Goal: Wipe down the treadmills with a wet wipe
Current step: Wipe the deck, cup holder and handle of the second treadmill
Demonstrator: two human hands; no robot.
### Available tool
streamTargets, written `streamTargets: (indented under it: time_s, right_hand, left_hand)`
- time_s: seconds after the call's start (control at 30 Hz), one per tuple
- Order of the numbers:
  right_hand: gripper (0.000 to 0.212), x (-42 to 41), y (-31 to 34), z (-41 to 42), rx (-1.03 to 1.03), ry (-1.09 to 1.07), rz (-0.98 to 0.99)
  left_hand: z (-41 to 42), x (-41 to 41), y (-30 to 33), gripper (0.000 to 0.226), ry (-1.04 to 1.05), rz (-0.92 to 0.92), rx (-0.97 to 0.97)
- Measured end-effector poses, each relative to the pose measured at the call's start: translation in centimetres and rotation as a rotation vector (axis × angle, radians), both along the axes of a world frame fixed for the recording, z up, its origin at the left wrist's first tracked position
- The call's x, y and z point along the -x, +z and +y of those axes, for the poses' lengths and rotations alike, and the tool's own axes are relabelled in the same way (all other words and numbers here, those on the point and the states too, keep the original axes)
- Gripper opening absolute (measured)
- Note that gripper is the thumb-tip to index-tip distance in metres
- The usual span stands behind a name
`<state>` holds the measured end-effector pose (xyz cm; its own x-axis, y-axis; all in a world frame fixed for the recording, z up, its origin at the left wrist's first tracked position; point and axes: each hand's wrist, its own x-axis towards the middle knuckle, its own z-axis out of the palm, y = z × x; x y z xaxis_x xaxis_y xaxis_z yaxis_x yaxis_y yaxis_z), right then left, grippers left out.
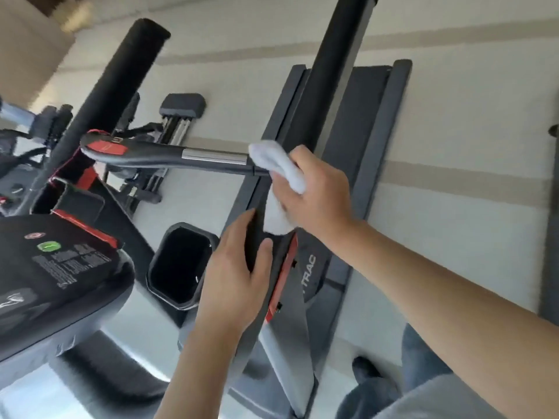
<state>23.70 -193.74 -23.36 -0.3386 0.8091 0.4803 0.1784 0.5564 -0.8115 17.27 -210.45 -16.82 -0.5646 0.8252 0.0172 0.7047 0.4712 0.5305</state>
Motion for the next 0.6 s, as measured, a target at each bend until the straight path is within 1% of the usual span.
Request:
streamTargets:
  time_s: [0.07,0.17,0.27,0.33,0.4,0.47,0.6]
  right_hand:
    - [0.024,0.5,-0.3,0.0,0.167,-0.127,0.042]
    - [0.021,0.9,-0.3,-2.8,0.351,-0.197,0.164]
    - [0.016,0.4,-1.0,-7.7,0.532,-0.134,0.281]
    - [0.01,-0.2,-1.7,-11.7,0.607,-0.06,0.33]
    - [0.019,-0.6,-2.3,-15.0,0.614,-0.002,0.36]
    - [0.029,-0.7,-2.9,-16.2,0.588,0.023,0.366]
    - [0.013,-0.2,-3.0,-13.7,0.509,-0.007,0.361]
  left_hand:
    - [0.3,0.3,-0.4,0.037,-0.014,-0.019,-0.007]
    - [-0.1,0.5,-0.2,0.036,-0.002,-0.089,-0.025]
    - [-0.5,0.7,-0.1,0.039,0.009,-0.167,-0.049]
    - [-0.7,0.8,0.0,0.039,0.025,-0.232,-0.072]
    - [-0.9,0.8,0.2,0.036,0.043,-0.287,-0.095]
    - [-0.9,0.6,0.3,0.032,0.064,-0.347,-0.106]
    - [-1.0,0.4,0.4,0.035,0.003,-0.339,-0.097]
